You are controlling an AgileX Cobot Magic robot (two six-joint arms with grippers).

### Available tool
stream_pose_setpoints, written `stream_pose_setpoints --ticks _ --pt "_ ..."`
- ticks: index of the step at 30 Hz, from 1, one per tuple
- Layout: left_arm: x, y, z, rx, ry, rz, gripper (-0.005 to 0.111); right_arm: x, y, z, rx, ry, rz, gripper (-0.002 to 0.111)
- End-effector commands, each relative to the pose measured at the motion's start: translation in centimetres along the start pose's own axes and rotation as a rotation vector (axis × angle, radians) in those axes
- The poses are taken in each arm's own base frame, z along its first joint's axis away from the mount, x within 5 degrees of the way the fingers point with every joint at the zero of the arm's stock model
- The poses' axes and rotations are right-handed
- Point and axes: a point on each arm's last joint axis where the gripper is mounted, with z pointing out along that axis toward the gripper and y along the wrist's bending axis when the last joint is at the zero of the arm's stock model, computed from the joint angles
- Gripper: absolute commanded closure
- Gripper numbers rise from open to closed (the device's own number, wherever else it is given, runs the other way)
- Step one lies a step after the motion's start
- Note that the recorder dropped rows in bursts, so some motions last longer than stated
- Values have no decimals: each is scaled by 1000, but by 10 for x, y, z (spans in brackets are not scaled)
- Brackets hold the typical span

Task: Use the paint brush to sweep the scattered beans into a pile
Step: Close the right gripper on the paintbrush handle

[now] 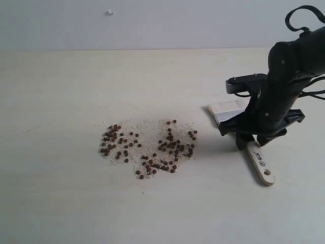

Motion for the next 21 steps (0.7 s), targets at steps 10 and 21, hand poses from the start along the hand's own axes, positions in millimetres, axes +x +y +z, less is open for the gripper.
stream_pose_setpoints --ticks 10,21 --pt "0 0 0 7 -15 3 107 -6 2 -1 -2 -19 -24 60" --pt "0 0 0 7 -15 3 107 -6 1 4 12 -9 -48 60"
